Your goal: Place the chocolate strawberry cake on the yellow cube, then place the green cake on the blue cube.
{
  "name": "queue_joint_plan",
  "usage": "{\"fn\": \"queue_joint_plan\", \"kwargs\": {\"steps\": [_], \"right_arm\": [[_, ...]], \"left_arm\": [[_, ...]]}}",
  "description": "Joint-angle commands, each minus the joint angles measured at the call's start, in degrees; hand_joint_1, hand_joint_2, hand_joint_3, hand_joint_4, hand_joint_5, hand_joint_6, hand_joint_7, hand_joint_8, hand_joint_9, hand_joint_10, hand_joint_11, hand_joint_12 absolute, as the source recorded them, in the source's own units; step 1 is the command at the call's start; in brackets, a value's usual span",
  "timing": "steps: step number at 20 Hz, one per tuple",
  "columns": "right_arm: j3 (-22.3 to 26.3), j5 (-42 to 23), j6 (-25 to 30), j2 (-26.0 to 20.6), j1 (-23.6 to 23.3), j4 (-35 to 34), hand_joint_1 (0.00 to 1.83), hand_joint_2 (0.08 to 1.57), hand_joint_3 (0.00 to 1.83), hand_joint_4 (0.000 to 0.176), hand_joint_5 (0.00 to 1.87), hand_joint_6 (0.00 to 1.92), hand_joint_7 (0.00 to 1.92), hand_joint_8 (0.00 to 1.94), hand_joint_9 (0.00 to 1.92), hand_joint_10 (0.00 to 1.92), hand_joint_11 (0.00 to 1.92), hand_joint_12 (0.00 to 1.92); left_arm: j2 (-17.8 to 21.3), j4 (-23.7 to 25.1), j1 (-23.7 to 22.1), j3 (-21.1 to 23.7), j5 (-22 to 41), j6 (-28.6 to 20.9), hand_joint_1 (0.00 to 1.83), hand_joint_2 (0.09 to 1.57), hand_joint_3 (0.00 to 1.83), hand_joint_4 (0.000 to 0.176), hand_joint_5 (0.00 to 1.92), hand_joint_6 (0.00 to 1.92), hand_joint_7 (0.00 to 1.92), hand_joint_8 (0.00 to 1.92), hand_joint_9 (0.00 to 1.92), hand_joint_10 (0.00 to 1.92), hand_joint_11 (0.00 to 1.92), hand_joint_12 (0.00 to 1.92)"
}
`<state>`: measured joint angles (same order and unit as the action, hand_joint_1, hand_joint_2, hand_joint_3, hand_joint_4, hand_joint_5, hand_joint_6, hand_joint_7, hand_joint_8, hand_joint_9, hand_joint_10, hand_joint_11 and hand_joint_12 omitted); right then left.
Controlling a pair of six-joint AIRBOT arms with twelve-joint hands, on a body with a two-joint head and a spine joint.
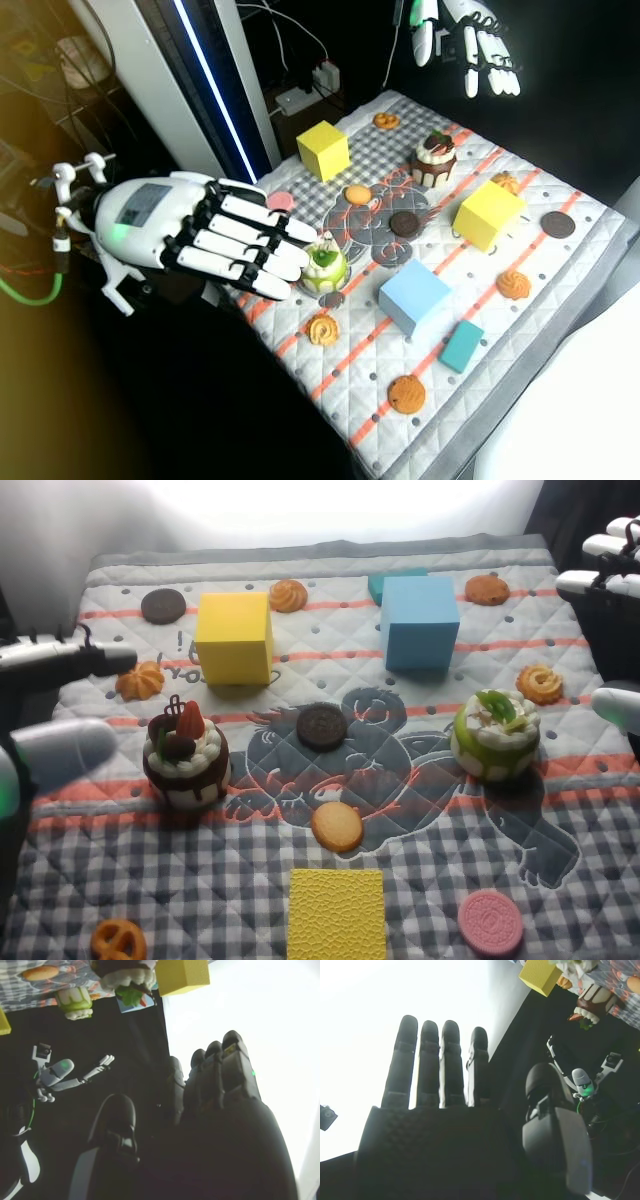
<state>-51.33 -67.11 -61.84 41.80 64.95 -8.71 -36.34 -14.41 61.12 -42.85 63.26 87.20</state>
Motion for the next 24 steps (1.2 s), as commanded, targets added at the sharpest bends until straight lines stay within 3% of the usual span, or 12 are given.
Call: {"fn": "queue_joint_plan", "kwargs": {"steps": [1, 6, 9, 10, 12, 13, 14, 15, 18, 20, 21, 24], "right_arm": [[0.0, -6.7, -0.2, 0.1, -0.6, -0.5, 0.22, 1.27, 0.0, 0.054, 0.41, 0.0, 0.25, 0.0, 0.2, 0.0, 0.15, 0.28], [0.1, -6.7, -0.2, 0.2, -0.6, -0.5, 0.26, 1.27, 0.0, 0.046, 0.41, 0.0, 0.25, 0.0, 0.21, 0.0, 0.16, 0.27], [0.1, -6.7, -0.2, 0.4, -0.5, -0.6, 0.24, 1.27, 0.0, 0.041, 0.42, 0.0, 0.27, 0.01, 0.23, 0.01, 0.18, 0.26], [0.1, -6.7, -0.2, 0.4, -0.5, -0.6, 0.22, 1.28, 0.0, 0.048, 0.42, 0.0, 0.27, 0.0, 0.22, 0.0, 0.18, 0.26], [0.0, -6.7, -0.2, 0.4, -0.4, -0.6, 0.25, 1.28, 0.0, 0.04, 0.42, 0.0, 0.28, 0.0, 0.23, 0.0, 0.18, 0.25], [0.0, -6.7, -0.2, 0.4, -0.4, -0.6, 0.25, 1.27, 0.0, 0.038, 0.43, 0.0, 0.28, 0.0, 0.23, 0.0, 0.18, 0.25], [0.0, -6.7, -0.2, 0.4, -0.4, -0.6, 0.26, 1.27, 0.0, 0.039, 0.43, 0.0, 0.28, 0.0, 0.23, 0.0, 0.18, 0.24], [0.0, -6.7, -0.2, 0.4, -0.4, -0.6, 0.24, 1.27, 0.0, 0.027, 0.44, 0.0, 0.28, 0.0, 0.23, 0.0, 0.18, 0.24], [0.0, -6.7, -0.2, 0.4, -0.3, -0.6, 0.23, 1.28, 0.0, 0.029, 0.43, 0.0, 0.28, 0.0, 0.21, 0.0, 0.19, 0.22], [0.0, -6.7, -0.2, 0.4, -0.2, -0.6, 0.23, 1.27, 0.0, 0.028, 0.43, 0.0, 0.27, 0.0, 0.21, 0.0, 0.19, 0.21], [0.0, -6.7, -0.2, 0.5, 0.0, -0.6, 0.22, 1.27, 0.0, 0.024, 0.42, 0.0, 0.27, 0.0, 0.2, 0.0, 0.19, 0.21], [0.1, -6.7, -0.2, 0.5, 0.1, -0.6, 0.21, 1.27, 0.0, 0.026, 0.43, 0.0, 0.29, 0.01, 0.23, 0.01, 0.21, 0.21]], "left_arm": [[-0.2, 0.0, -0.6, -0.2, 6.6, -0.2, 0.14, 1.16, 0.0, 0.123, 0.43, 0.0, 0.34, 0.0, 0.3, 0.01, 0.0, 0.73], [-0.6, -0.2, -0.7, -0.4, 6.6, -0.2, 0.18, 1.15, 0.0, 0.125, 0.44, 0.0, 0.33, 0.0, 0.3, 0.0, 0.0, 0.73], [-2.6, -0.2, -3.7, -2.3, 4.5, 0.0, 0.51, 0.9, 0.0, 0.164, 0.34, 0.0, 0.28, 0.0, 0.3, 0.0, 0.0, 0.84], [-3.1, -0.2, -5.4, -2.8, 3.1, 1.3, 0.54, 0.88, 0.0, 0.171, 0.29, 0.0, 0.25, 0.0, 0.27, 0.0, 0.0, 0.86], [-3.6, -0.3, -8.5, -3.1, 0.6, 6.4, 0.61, 0.86, 0.0, 0.176, 0.26, 0.0, 0.23, 0.0, 0.25, 0.0, 0.0, 0.9], [-4.1, -0.6, -10.0, -3.1, -1.2, 9.8, 0.6, 0.84, 0.0, 0.166, 0.24, 0.0, 0.21, 0.0, 0.25, 0.0, 0.0, 0.92], [-4.4, -0.9, -10.7, -3.1, -2.1, 11.2, 0.59, 0.81, 0.0, 0.137, 0.3, 0.01, 0.23, 0.0, 0.27, 0.01, 0.0, 0.95], [-4.8, -1.3, -10.9, -3.2, -2.6, 12.1, 0.53, 0.82, 0.0, 0.127, 0.31, 0.01, 0.22, 0.0, 0.28, 0.01, 0.0, 1.01], [-6.1, -2.3, -12.5, -4.4, -5.8, 15.1, 0.59, 0.78, 0.0, 0.129, 0.28, 0.0, 0.18, 0.0, 0.26, 0.0, 0.0, 0.93], [-8.0, -2.8, -15.4, -5.7, -10.0, 19.5, 0.69, 0.72, 0.0, 0.111, 0.33, 0.0, 0.26, 0.01, 0.37, 0.02, 0.0, 0.97], [-9.3, -3.0, -17.1, -6.7, -12.0, 21.3, 0.73, 0.72, 0.0, 0.133, 0.29, 0.0, 0.28, 0.0, 0.42, 0.01, 0.02, 1.05], [-11.6, -3.4, -19.4, -8.9, -15.7, 22.3, 0.83, 0.69, 0.0, 0.133, 0.3, 0.0, 0.34, 0.0, 0.51, 0.01, 0.09, 1.07]]}}
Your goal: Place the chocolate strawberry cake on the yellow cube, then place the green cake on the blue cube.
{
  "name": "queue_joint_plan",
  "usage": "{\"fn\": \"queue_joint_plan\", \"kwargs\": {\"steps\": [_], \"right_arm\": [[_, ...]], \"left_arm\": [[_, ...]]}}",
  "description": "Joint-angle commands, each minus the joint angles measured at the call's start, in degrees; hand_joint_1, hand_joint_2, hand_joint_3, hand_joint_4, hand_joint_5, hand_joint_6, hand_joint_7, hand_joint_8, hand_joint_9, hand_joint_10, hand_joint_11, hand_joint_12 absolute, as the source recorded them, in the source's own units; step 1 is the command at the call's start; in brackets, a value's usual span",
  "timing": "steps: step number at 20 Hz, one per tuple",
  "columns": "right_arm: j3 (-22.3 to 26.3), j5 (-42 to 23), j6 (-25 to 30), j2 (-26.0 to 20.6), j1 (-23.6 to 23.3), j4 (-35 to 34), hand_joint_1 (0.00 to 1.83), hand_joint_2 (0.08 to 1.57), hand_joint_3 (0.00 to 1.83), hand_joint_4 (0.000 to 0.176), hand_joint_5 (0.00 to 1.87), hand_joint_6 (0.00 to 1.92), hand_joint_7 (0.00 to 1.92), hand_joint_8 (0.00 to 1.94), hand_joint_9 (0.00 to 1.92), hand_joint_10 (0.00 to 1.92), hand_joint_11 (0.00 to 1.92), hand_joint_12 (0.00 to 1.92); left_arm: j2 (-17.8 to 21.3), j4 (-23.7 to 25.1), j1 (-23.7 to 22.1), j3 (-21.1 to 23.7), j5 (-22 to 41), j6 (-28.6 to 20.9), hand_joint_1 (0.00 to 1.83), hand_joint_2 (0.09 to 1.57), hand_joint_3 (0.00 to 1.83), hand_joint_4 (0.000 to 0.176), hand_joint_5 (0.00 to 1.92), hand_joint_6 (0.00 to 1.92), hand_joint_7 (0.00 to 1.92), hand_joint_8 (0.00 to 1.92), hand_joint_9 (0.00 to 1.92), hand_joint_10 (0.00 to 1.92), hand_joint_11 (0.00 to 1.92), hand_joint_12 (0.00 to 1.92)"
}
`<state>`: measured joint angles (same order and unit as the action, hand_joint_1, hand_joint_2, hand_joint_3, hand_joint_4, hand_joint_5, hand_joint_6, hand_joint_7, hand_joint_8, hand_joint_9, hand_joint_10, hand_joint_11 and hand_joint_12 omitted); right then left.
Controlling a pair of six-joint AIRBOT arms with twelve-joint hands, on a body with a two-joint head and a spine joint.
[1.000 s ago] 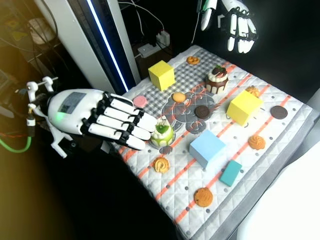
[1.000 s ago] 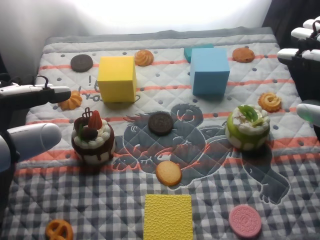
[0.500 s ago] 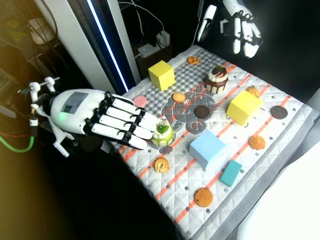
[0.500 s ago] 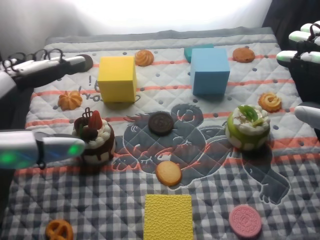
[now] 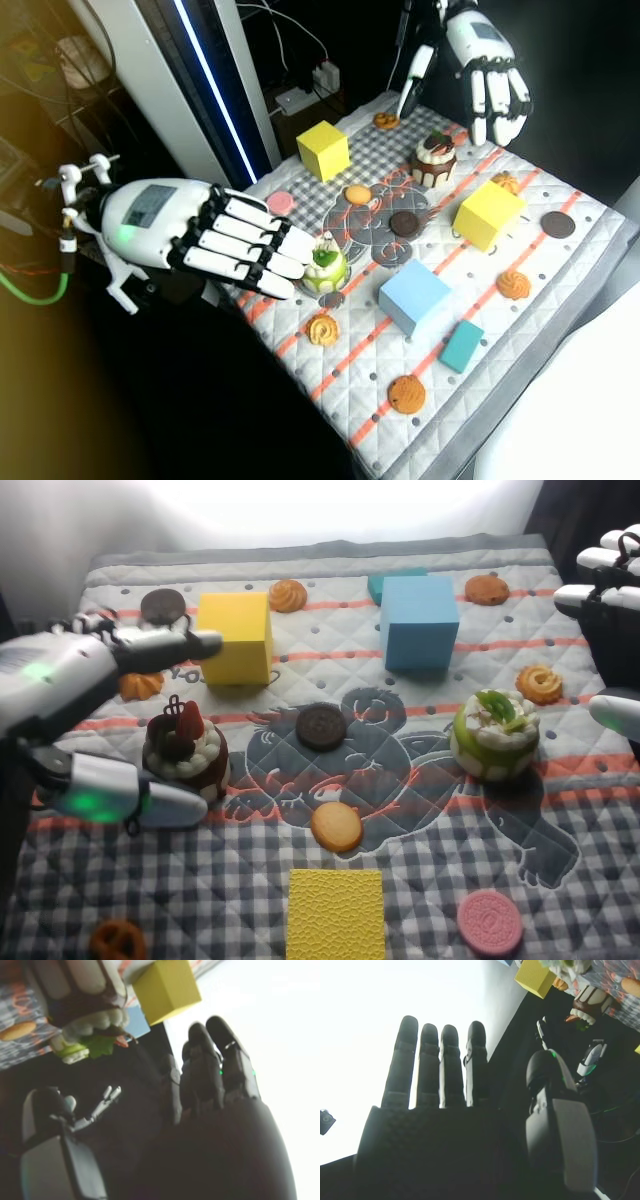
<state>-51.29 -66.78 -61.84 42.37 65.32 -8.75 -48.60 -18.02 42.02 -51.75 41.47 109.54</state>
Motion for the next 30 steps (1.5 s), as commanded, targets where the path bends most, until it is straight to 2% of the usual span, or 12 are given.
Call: {"fn": "queue_joint_plan", "kwargs": {"steps": [1, 5, 11, 14, 16, 17, 22, 23, 24, 26, 28, 30], "right_arm": [[0.0, -7.1, -0.2, -0.1, -0.2, -0.5, 0.24, 1.27, 0.0, 0.031, 0.44, 0.01, 0.3, 0.01, 0.24, 0.01, 0.22, 0.22], [0.0, -7.1, -0.2, -0.1, -0.2, -0.5, 0.23, 1.26, 0.0, 0.033, 0.42, 0.0, 0.28, 0.0, 0.21, 0.0, 0.19, 0.2], [-0.2, -7.1, -0.2, 0.2, -0.1, -0.5, 0.18, 1.26, 0.0, 0.0, 0.44, 0.0, 0.27, 0.01, 0.22, 0.01, 0.21, 0.21], [-0.2, -7.1, -0.1, 0.2, 0.1, -0.6, 0.14, 1.26, 0.0, 0.007, 0.43, 0.0, 0.28, 0.01, 0.23, 0.01, 0.21, 0.2], [-0.1, -7.1, -0.1, 0.3, 0.1, -0.6, 0.13, 1.27, 0.0, 0.017, 0.41, 0.0, 0.28, 0.0, 0.23, 0.0, 0.21, 0.2], [-0.1, -7.1, -0.1, 0.3, 0.1, -0.6, 0.15, 1.28, 0.01, 0.02, 0.42, 0.0, 0.29, 0.0, 0.27, 0.01, 0.27, 0.23], [-0.1, -7.1, -0.1, 0.3, 0.3, -0.8, 0.08, 1.29, 0.0, 0.0, 0.43, 0.0, 0.28, 0.0, 0.25, 0.0, 0.26, 0.21], [-0.1, -7.1, -0.1, 0.3, 0.3, -0.8, 0.06, 1.29, 0.0, 0.004, 0.42, 0.0, 0.28, 0.0, 0.25, 0.0, 0.26, 0.2], [0.0, -7.1, -0.1, 0.3, 0.5, -0.9, 0.05, 1.29, 0.0, 0.005, 0.42, 0.0, 0.28, 0.0, 0.25, 0.0, 0.26, 0.2], [-0.1, -7.1, -0.1, 0.3, 0.5, -0.9, 0.06, 1.3, 0.0, 0.018, 0.42, 0.0, 0.28, 0.0, 0.24, 0.0, 0.26, 0.2], [-0.1, -7.1, -0.1, 0.4, 0.6, -1.0, 0.07, 1.3, 0.0, 0.018, 0.42, 0.0, 0.29, 0.0, 0.25, 0.0, 0.27, 0.2], [-0.1, -7.1, -0.1, 0.5, 0.6, -1.1, 0.09, 1.3, 0.0, 0.021, 0.41, 0.0, 0.28, 0.0, 0.25, 0.0, 0.27, 0.19]], "left_arm": [[0.2, 0.1, -0.8, -0.6, 4.9, 0.1, 0.81, 0.7, 0.0, 0.152, 0.29, 0.0, 0.32, 0.0, 0.47, 0.0, 0.07, 1.05], [-0.2, 0.1, -1.1, -0.9, 3.3, 0.8, 0.74, 0.74, 0.0, 0.114, 0.39, 0.0, 0.37, 0.0, 0.47, 0.0, 0.07, 1.2], [-1.5, 0.4, -1.7, -1.6, 2.2, 0.8, 0.82, 0.81, 0.0, 0.131, 0.47, 0.0, 0.66, 0.01, 0.76, 0.04, 0.14, 1.28], [-1.6, 0.6, -1.7, -1.6, 2.2, 0.8, 1.05, 0.9, 0.0, 0.05, 0.7, 0.01, 0.78, 0.01, 0.84, 0.04, 0.17, 1.24], [-1.7, 0.5, -1.8, -1.7, 2.1, 0.8, 1.18, 0.92, 0.0, 0.026, 0.81, 0.01, 0.86, 0.02, 0.89, 0.06, 0.22, 1.33], [-1.7, 0.4, -1.8, -1.7, 2.1, 0.8, 1.22, 1.09, 0.0, 0.0, 1.05, 0.71, 0.97, 0.91, 0.99, 0.19, 0.33, 1.43], [-1.6, 0.4, -1.9, -1.1, 4.0, 0.8, 1.28, 1.07, 0.0, 0.0, 1.38, 0.1, 0.91, 1.23, 1.0, 0.39, 0.34, 1.38], [-1.5, 0.4, -1.9, -1.0, 4.5, 0.8, 1.36, 1.09, 0.01, 0.0, 1.39, 0.02, 0.92, 1.15, 0.85, 1.17, 0.35, 1.36], [-1.3, 0.4, -2.1, -0.6, 5.5, 0.8, 1.38, 1.09, 0.0, 0.0, 1.4, 0.01, 0.93, 1.09, 0.86, 1.27, 0.38, 1.28], [-0.4, 0.6, -2.5, 0.0, 7.4, 0.1, 1.28, 1.07, 0.0, 0.0, 1.42, 0.02, 0.93, 1.18, 0.88, 0.77, 0.41, 1.31], [0.0, 0.8, -2.5, -0.1, 10.5, -3.1, 1.27, 1.05, 0.0, 0.0, 1.4, 0.04, 1.03, 1.05, 0.94, 0.73, 0.45, 1.42], [-0.2, 0.4, -3.4, -0.7, 13.1, -4.1, 1.26, 1.05, 0.0, 0.0, 1.19, 0.49, 1.11, 0.9, 0.98, 0.67, 0.44, 1.37]]}}
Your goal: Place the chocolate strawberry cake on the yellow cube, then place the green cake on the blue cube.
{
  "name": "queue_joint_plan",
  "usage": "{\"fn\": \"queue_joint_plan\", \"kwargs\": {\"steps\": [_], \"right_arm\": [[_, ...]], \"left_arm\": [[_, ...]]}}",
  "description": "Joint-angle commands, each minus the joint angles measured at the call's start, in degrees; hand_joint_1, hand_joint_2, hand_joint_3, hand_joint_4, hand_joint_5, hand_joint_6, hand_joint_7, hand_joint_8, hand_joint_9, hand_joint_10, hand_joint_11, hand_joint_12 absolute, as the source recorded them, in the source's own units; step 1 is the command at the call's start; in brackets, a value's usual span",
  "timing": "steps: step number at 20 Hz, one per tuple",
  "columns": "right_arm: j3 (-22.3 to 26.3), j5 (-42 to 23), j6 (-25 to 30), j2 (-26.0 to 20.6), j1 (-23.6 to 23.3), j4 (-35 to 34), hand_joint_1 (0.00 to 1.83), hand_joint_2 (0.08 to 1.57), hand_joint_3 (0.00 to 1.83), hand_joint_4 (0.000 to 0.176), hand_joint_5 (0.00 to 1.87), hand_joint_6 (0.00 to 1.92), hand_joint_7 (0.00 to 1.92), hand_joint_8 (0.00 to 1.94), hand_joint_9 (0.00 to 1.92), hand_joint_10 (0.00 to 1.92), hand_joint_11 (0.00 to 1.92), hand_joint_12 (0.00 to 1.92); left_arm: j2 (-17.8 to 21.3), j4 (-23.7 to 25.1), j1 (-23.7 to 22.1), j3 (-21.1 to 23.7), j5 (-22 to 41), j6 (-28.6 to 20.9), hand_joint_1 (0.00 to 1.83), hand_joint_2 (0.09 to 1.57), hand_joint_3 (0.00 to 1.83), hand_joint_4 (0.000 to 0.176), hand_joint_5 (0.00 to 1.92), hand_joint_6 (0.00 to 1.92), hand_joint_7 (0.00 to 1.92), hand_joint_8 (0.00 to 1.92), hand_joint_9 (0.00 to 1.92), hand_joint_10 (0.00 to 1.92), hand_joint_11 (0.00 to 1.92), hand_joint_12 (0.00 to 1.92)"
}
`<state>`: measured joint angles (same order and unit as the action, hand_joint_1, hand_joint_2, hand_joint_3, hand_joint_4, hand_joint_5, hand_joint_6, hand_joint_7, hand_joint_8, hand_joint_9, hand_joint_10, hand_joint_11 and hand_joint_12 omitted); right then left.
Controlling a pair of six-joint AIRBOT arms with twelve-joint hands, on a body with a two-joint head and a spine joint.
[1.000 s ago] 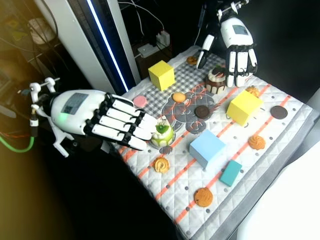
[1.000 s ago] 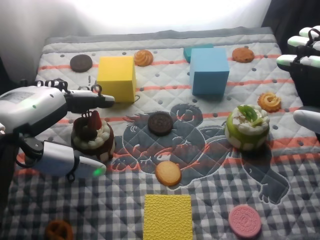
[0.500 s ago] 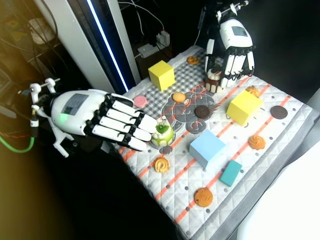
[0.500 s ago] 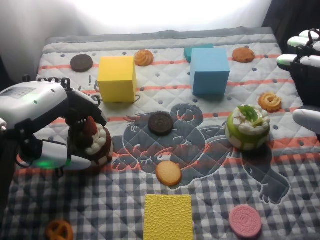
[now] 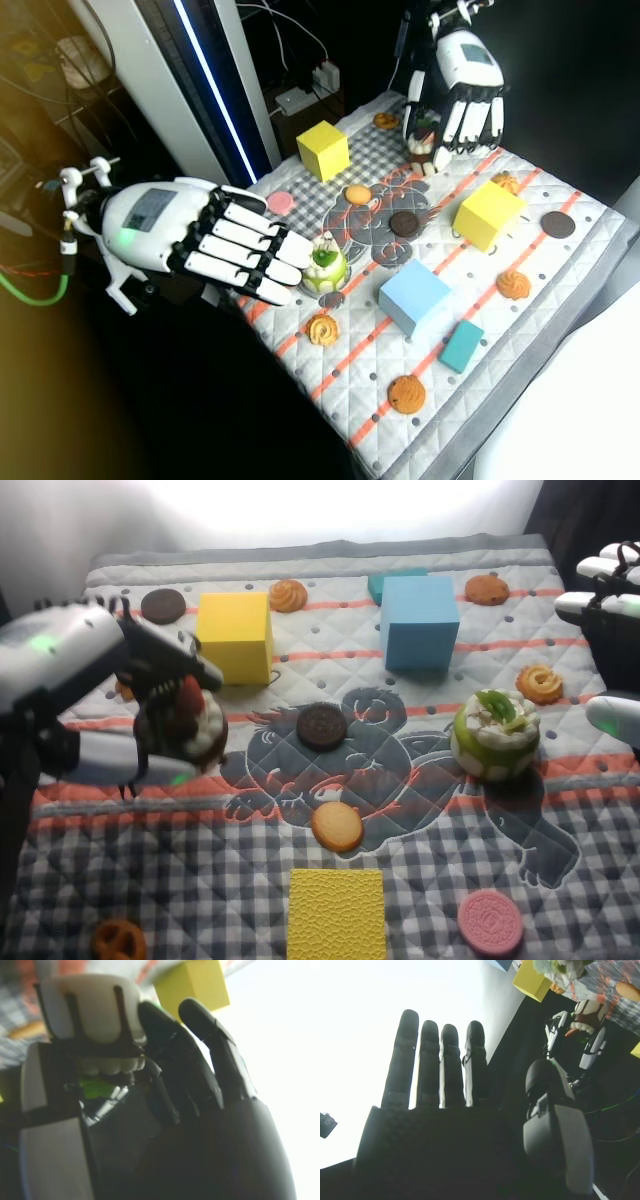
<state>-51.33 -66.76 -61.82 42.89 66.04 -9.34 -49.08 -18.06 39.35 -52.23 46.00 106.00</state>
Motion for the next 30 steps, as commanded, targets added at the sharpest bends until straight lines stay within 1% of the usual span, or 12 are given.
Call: {"fn": "queue_joint_plan", "kwargs": {"steps": [1, 4, 6, 8, 9, 15, 16, 17, 18, 22, 26, 30], "right_arm": [[0.0, -7.1, -0.2, 0.0, -0.2, -0.5, 0.09, 1.3, 0.0, 0.021, 0.41, 0.0, 0.28, 0.0, 0.25, 0.0, 0.27, 0.19], [-0.1, -7.1, -0.2, 0.0, -0.2, -0.5, 0.11, 1.31, 0.0, 0.027, 0.41, 0.0, 0.28, 0.0, 0.25, 0.0, 0.28, 0.19], [-0.1, -7.1, -0.2, 0.2, -0.2, -0.5, 0.1, 1.31, 0.0, 0.024, 0.42, 0.0, 0.28, 0.0, 0.26, 0.01, 0.28, 0.19], [-0.2, -7.1, -0.2, 0.3, -0.2, -0.5, 0.09, 1.3, 0.0, 0.028, 0.41, 0.0, 0.28, 0.0, 0.26, 0.0, 0.29, 0.18], [-0.2, -7.1, -0.2, 0.3, -0.1, -0.5, 0.08, 1.3, 0.0, 0.025, 0.42, 0.0, 0.29, 0.0, 0.27, 0.01, 0.3, 0.18], [-0.7, -7.1, -0.2, 1.0, -0.2, -0.5, 0.13, 1.32, 0.0, 0.034, 0.41, 0.0, 0.29, 0.0, 0.26, 0.0, 0.29, 0.16], [-0.7, -7.1, -0.2, 1.1, -0.2, -0.5, 0.13, 1.32, 0.0, 0.034, 0.41, 0.0, 0.29, 0.0, 0.26, 0.0, 0.29, 0.16], [-0.8, -7.1, -0.2, 1.1, -0.2, -0.5, 0.12, 1.32, 0.0, 0.052, 0.4, 0.0, 0.28, 0.0, 0.26, 0.0, 0.3, 0.16], [-0.8, -7.1, -0.2, 1.1, -0.2, -0.5, 0.12, 1.32, 0.0, 0.037, 0.4, 0.0, 0.29, 0.0, 0.26, 0.0, 0.31, 0.16], [-0.9, -7.1, -0.2, 1.2, -0.2, -0.5, 0.11, 1.31, 0.0, 0.034, 0.4, 0.0, 0.3, 0.0, 0.27, 0.0, 0.3, 0.15], [-0.9, -7.1, -0.2, 1.2, -0.2, -0.5, 0.1, 1.3, 0.0, 0.05, 0.4, 0.0, 0.29, 0.0, 0.25, 0.0, 0.29, 0.13], [-0.9, -7.1, -0.2, 1.2, -0.2, -0.5, 0.14, 1.31, 0.0, 0.066, 0.39, 0.0, 0.28, 0.0, 0.23, 0.0, 0.28, 0.12]], "left_arm": [[0.0, 0.1, -1.5, -0.7, 9.0, -0.6, 1.26, 1.05, 0.0, 0.0, 1.19, 0.49, 1.11, 0.9, 0.98, 0.67, 0.44, 1.37], [-2.1, -1.0, -5.2, -3.3, 9.3, -1.0, 1.24, 1.09, 0.0, 0.0, 1.07, 0.69, 1.04, 1.04, 0.87, 0.82, 0.39, 1.58], [-3.5, -2.3, -7.3, -5.2, 9.2, -1.2, 1.26, 1.07, 0.0, 0.0, 1.11, 0.6, 1.08, 1.0, 0.93, 0.82, 0.53, 1.54], [-4.6, -3.2, -8.9, -6.6, 9.2, -1.3, 1.27, 1.08, 0.0, 0.0, 1.11, 0.54, 1.06, 1.06, 0.89, 0.86, 0.35, 1.65], [-5.3, -3.7, -10.1, -7.6, 9.0, -1.5, 1.28, 1.08, 0.0, 0.0, 1.12, 0.49, 1.05, 1.12, 0.91, 1.0, 0.41, 1.75], [-10.3, -6.3, -13.8, -15.5, 3.4, -8.1, 1.28, 1.05, 0.0, 0.0, 1.22, 0.34, 1.1, 0.99, 1.11, 0.78, 0.9, 1.4], [-11.0, -6.5, -13.8, -16.5, 3.0, -9.8, 1.28, 1.05, 0.0, 0.0, 1.22, 0.34, 1.1, 0.99, 1.11, 0.78, 0.9, 1.4], [-11.5, -6.6, -13.8, -17.3, 2.4, -10.6, 1.28, 1.05, 0.0, 0.0, 1.2, 0.41, 1.1, 0.98, 1.09, 0.71, 0.85, 1.39], [-12.0, -6.7, -13.8, -17.8, 1.6, -10.7, 1.28, 1.05, 0.0, 0.0, 1.2, 0.4, 1.1, 0.98, 1.1, 0.7, 0.82, 1.4], [-13.6, -7.4, -14.1, -19.9, -0.8, -10.7, 1.28, 1.05, 0.0, 0.0, 1.21, 0.36, 1.1, 0.99, 1.11, 0.72, 0.79, 1.49], [-14.4, -8.0, -14.2, -21.1, -2.0, -10.7, 1.28, 1.07, 0.0, 0.0, 1.23, 0.27, 1.05, 1.1, 0.96, 1.02, 0.58, 1.68], [-14.8, -8.6, -14.6, -22.1, -2.8, -10.7, 1.29, 1.05, 0.0, 0.0, 1.26, 0.24, 1.09, 1.04, 1.0, 0.93, 0.55, 1.66]]}}
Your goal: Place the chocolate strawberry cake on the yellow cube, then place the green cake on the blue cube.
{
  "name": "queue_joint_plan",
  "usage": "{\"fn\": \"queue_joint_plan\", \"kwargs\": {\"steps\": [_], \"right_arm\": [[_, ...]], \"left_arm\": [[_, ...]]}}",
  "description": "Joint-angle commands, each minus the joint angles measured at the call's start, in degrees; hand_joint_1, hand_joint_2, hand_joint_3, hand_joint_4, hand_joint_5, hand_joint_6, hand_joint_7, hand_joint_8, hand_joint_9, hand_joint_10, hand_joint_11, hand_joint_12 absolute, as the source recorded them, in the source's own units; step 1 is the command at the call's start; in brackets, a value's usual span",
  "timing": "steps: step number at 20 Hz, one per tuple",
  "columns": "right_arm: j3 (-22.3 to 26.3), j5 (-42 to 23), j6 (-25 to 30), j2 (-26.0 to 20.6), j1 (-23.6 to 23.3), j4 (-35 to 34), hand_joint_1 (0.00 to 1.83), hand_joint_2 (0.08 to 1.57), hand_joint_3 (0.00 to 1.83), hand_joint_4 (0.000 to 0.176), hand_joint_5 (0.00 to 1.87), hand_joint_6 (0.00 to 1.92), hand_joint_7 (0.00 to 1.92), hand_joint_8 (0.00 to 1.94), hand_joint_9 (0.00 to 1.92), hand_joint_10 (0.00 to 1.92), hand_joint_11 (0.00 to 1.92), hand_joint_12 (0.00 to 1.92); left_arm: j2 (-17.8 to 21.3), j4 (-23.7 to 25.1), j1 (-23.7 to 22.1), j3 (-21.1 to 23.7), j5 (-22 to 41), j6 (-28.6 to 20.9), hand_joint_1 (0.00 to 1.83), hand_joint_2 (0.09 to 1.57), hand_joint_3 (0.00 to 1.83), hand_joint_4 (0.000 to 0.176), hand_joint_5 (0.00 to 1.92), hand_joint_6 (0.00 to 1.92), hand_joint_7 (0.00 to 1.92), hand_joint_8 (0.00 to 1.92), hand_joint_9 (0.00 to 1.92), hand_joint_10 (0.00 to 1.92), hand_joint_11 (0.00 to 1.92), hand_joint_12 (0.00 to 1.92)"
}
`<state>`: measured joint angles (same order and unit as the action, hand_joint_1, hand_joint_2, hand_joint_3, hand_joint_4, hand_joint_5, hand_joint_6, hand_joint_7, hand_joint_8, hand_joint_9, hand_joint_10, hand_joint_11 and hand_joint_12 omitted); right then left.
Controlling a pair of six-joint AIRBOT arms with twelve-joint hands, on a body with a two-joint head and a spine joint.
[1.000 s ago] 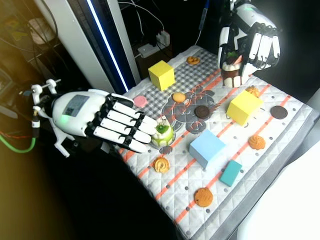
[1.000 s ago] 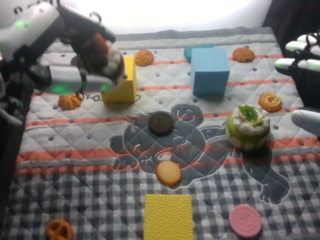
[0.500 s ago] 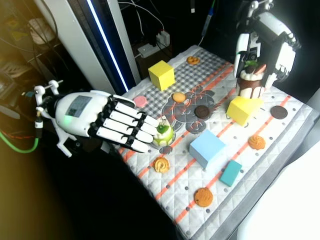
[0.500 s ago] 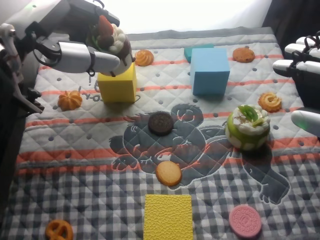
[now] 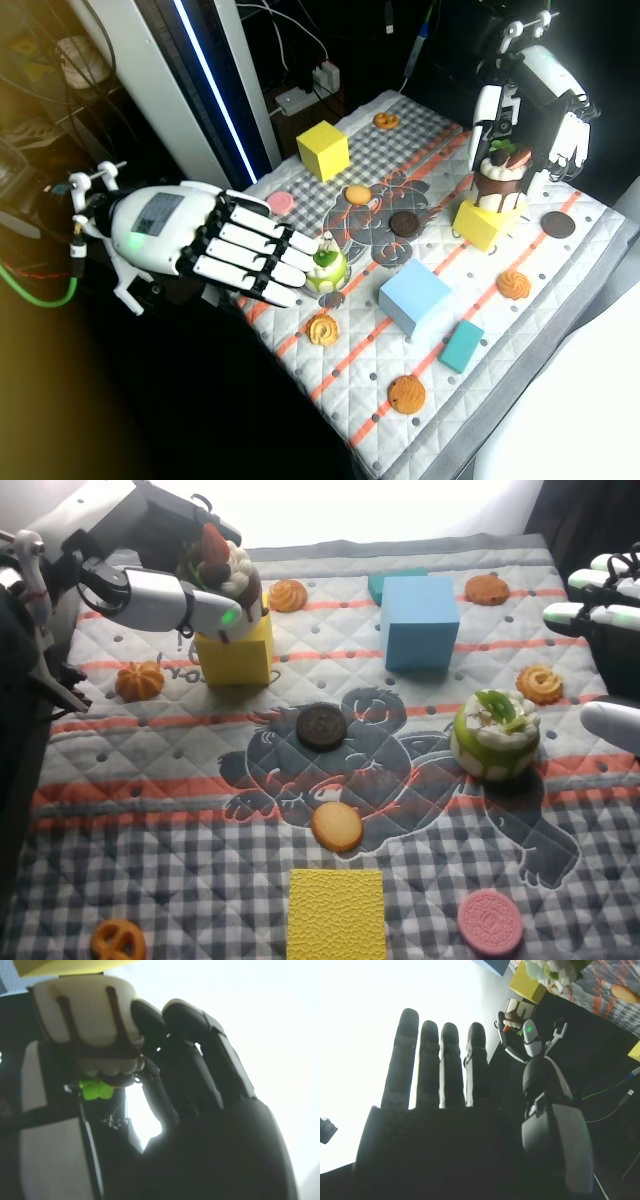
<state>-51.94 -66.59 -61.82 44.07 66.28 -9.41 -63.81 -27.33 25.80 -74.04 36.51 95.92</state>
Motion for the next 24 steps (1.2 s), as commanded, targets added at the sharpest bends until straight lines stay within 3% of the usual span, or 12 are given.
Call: {"fn": "queue_joint_plan", "kwargs": {"steps": [1, 2, 3, 5, 8, 9, 14, 15, 17, 20, 22, 24], "right_arm": [[-0.3, -7.3, -0.2, 0.1, -0.4, -0.4, 0.14, 1.31, 0.0, 0.065, 0.38, 0.0, 0.27, 0.0, 0.23, 0.0, 0.28, 0.12], [-0.3, -7.3, -0.2, 0.1, -0.4, -0.4, 0.13, 1.32, 0.0, 0.072, 0.38, 0.0, 0.27, 0.0, 0.23, 0.0, 0.28, 0.12], [-0.3, -7.3, -0.2, 0.1, -0.4, -0.4, 0.14, 1.32, 0.0, 0.067, 0.38, 0.0, 0.26, 0.0, 0.23, 0.0, 0.27, 0.12], [-0.3, -7.3, -0.2, 0.1, -0.4, -0.4, 0.14, 1.32, 0.0, 0.056, 0.39, 0.0, 0.28, 0.0, 0.24, 0.01, 0.29, 0.12], [-0.3, -7.3, -0.2, 0.1, -0.4, -0.4, 0.14, 1.32, 0.0, 0.055, 0.39, 0.01, 0.27, 0.0, 0.24, 0.0, 0.29, 0.12], [-0.3, -7.3, -0.2, 0.1, -0.4, -0.4, 0.15, 1.33, 0.0, 0.064, 0.38, 0.0, 0.27, 0.0, 0.23, 0.0, 0.28, 0.11], [-0.3, -7.3, -0.2, 0.1, -0.4, -0.4, 0.17, 1.34, 0.0, 0.052, 0.38, 0.0, 0.26, 0.0, 0.23, 0.0, 0.29, 0.1], [-0.3, -7.3, -0.2, 0.1, -0.4, -0.4, 0.17, 1.34, 0.0, 0.065, 0.37, 0.0, 0.26, 0.0, 0.24, 0.0, 0.29, 0.09], [-0.2, -7.3, -0.2, 0.1, -0.4, -0.4, 0.2, 1.34, 0.0, 0.062, 0.38, 0.0, 0.27, 0.0, 0.24, 0.0, 0.29, 0.09], [-0.2, -7.3, -0.2, 0.2, -0.4, -0.4, 0.17, 1.34, 0.0, 0.078, 0.36, 0.0, 0.25, 0.0, 0.23, 0.0, 0.28, 0.08], [-0.2, -7.3, -0.1, 0.2, -0.4, -0.4, 0.16, 1.34, 0.0, 0.068, 0.36, 0.0, 0.26, 0.0, 0.22, 0.0, 0.28, 0.08], [-0.2, -7.3, -0.1, 0.2, -0.4, -0.4, 0.16, 1.34, 0.0, 0.069, 0.36, 0.0, 0.26, 0.0, 0.23, 0.0, 0.28, 0.08]], "left_arm": [[-0.1, 0.6, -1.0, -0.4, 6.7, -0.6, 1.29, 1.05, 0.0, 0.0, 1.27, 0.23, 1.1, 1.01, 1.02, 0.91, 0.58, 1.65], [-0.2, 0.6, -1.0, -0.4, 6.7, -0.6, 1.29, 1.05, 0.0, 0.0, 1.27, 0.23, 1.1, 1.0, 1.02, 0.9, 0.6, 1.62], [-0.2, 0.4, -1.0, -0.4, 6.8, -0.6, 1.29, 1.05, 0.0, 0.0, 1.28, 0.22, 1.11, 0.99, 1.04, 0.87, 0.62, 1.61], [-0.3, 0.3, -1.0, -0.5, 6.8, -0.6, 1.29, 1.06, 0.0, 0.0, 1.28, 0.18, 1.06, 1.09, 0.99, 1.03, 0.58, 1.73], [-0.8, 0.2, -1.1, -0.7, 7.0, -0.6, 1.29, 1.05, 0.0, 0.0, 1.28, 0.19, 1.08, 1.04, 1.03, 0.99, 0.77, 1.6], [-0.9, 0.2, -1.1, -0.8, 7.0, -0.6, 1.29, 1.06, 0.0, 0.0, 1.28, 0.18, 1.06, 1.09, 1.04, 0.98, 0.79, 1.59], [-1.6, 0.2, -1.1, -1.2, 6.8, -0.6, 1.28, 1.06, 0.0, 0.0, 1.3, 0.16, 1.04, 1.1, 0.97, 0.97, 0.58, 1.53], [-1.6, 0.2, -1.1, -1.2, 6.7, -0.6, 1.28, 1.05, 0.0, 0.0, 1.32, 0.17, 1.05, 1.06, 0.98, 0.88, 0.56, 1.49], [-1.6, 0.2, -1.1, -1.2, 6.5, -0.6, 1.27, 1.05, 0.0, 0.0, 1.32, 0.16, 1.07, 1.03, 1.0, 0.84, 0.59, 1.51], [-1.6, 0.2, -0.7, -1.2, 6.2, -0.6, 1.28, 1.05, 0.0, 0.0, 1.32, 0.13, 1.06, 1.06, 0.95, 0.98, 0.46, 1.59], [-1.7, 0.2, -0.6, -1.2, 6.0, -0.6, 1.28, 1.05, 0.0, 0.0, 1.32, 0.13, 1.07, 1.04, 0.93, 0.93, 0.42, 1.58], [-1.7, 0.2, -0.6, -1.2, 5.9, -0.6, 1.27, 1.04, 0.0, 0.0, 1.29, 0.25, 1.09, 0.97, 0.96, 0.72, 0.41, 1.5]]}}
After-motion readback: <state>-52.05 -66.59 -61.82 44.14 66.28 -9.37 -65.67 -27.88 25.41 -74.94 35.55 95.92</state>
